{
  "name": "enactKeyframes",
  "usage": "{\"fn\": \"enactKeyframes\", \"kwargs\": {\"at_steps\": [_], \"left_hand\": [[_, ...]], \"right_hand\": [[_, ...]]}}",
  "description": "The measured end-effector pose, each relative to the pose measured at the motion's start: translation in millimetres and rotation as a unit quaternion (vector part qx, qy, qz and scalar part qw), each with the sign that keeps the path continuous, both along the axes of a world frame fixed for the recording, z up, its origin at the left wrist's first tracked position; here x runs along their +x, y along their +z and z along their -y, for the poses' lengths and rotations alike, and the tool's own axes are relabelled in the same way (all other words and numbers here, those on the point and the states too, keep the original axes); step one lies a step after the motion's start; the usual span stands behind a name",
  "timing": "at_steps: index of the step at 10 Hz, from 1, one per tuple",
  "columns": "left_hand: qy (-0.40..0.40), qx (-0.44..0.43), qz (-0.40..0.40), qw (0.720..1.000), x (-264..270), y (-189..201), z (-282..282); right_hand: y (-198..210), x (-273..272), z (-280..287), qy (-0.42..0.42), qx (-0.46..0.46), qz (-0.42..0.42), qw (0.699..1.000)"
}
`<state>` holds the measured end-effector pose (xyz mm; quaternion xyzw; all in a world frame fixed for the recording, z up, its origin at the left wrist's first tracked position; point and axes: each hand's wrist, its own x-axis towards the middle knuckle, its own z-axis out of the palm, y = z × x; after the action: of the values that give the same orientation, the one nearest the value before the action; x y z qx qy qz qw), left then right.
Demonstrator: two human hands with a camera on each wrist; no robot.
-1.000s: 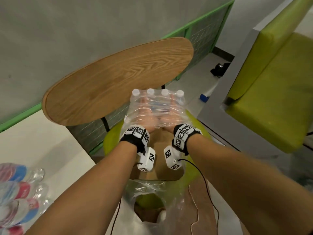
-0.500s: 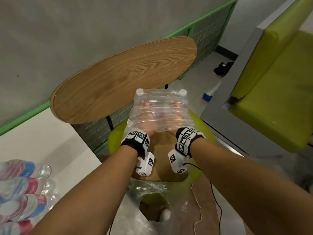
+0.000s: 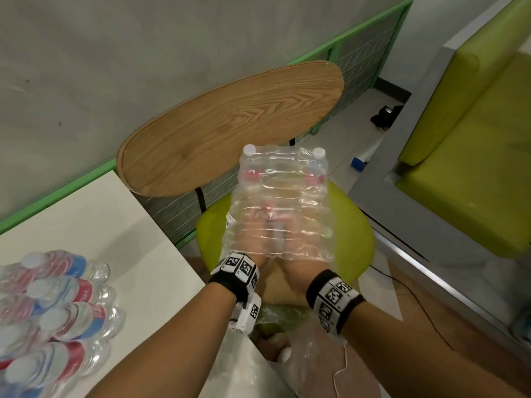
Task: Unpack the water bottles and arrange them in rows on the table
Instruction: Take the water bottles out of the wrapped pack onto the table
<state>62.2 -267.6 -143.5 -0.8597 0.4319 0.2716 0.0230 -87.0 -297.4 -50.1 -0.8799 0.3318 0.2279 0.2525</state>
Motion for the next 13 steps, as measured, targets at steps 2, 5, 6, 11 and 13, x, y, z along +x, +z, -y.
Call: {"fn": "enactKeyframes", "kwargs": {"at_steps": [2,5,6,11,13], "left_hand": [[0.008,-0.108,-0.040,0.993,-47,53,-54],[0.078,-0.296,-0.202,0.930,-58,101,-165],[0.146,-0.300,-0.245,0.910,-52,118,-213],[0.401,-0.302,-0.144,0.853,-43,144,-473],[0.443,-0.279,-0.078,0.848,-45,126,-537]], "right_hand": [[15,-22,-11,0.001,-0.102,0.098,0.990],[43,-40,-18,-0.067,-0.054,0.238,0.967],[55,-36,-34,-0.057,0.028,0.249,0.966],[61,50,-231,0.197,0.157,0.205,0.946],[36,82,-303,0.215,0.176,0.192,0.941]]}}
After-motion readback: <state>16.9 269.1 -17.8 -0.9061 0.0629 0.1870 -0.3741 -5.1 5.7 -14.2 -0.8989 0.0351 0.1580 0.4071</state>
